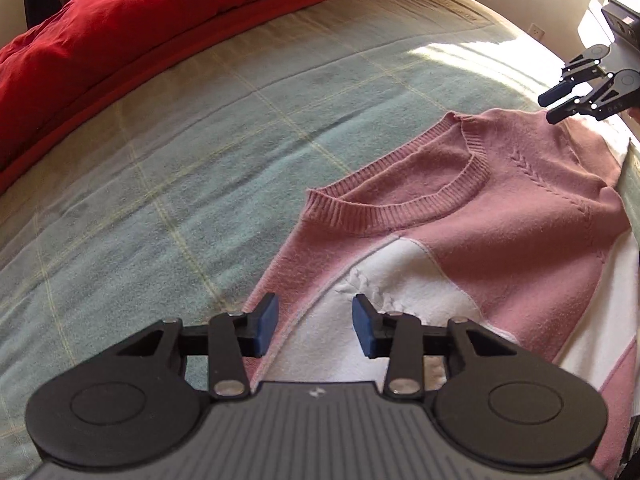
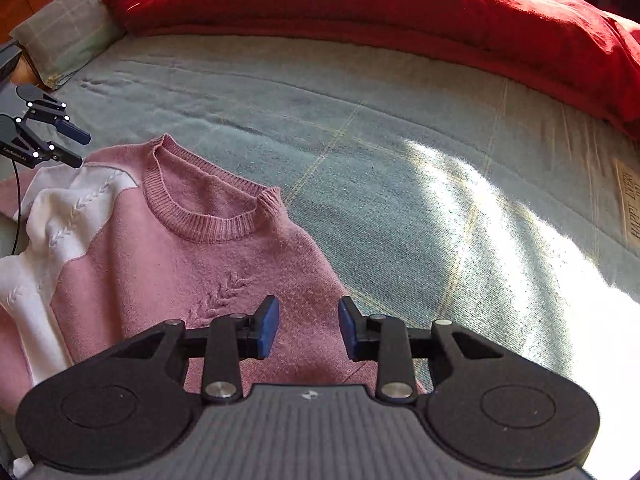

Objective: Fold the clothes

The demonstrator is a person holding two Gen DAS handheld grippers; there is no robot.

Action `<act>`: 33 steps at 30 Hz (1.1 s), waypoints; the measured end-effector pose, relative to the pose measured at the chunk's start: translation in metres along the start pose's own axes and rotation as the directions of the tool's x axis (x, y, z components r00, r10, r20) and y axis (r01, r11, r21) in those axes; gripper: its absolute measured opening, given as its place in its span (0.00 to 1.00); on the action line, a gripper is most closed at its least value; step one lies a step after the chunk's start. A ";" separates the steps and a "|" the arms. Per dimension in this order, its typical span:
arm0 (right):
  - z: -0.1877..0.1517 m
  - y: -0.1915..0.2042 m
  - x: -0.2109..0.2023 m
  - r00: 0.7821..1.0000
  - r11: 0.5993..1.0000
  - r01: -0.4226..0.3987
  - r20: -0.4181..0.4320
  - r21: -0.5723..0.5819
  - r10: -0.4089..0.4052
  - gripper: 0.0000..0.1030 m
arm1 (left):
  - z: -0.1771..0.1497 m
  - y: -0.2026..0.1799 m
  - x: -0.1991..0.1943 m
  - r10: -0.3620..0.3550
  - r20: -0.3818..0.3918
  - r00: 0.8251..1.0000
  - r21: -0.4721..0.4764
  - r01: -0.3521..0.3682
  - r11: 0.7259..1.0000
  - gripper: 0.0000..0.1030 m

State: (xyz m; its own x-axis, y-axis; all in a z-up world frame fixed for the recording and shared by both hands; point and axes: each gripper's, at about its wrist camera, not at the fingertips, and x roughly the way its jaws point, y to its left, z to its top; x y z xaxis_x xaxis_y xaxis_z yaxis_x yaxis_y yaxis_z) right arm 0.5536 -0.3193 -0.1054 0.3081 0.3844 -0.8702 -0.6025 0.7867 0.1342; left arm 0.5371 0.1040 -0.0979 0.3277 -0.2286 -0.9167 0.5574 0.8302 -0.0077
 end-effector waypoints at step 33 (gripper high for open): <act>0.000 0.019 0.045 1.000 0.986 0.011 -0.013 -0.167 -0.013 0.09 | 0.007 -0.015 0.058 0.114 -0.043 0.993 0.111 -0.109 0.988 0.05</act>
State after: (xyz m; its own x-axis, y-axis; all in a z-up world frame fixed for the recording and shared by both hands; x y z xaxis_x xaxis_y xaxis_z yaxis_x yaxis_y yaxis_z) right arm 0.5561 -0.2875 -0.1415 0.3064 0.3675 -0.8781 -0.7135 0.6993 0.0437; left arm 0.5533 0.0751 -0.1478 0.3557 -0.1101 -0.9281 0.5997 0.7886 0.1363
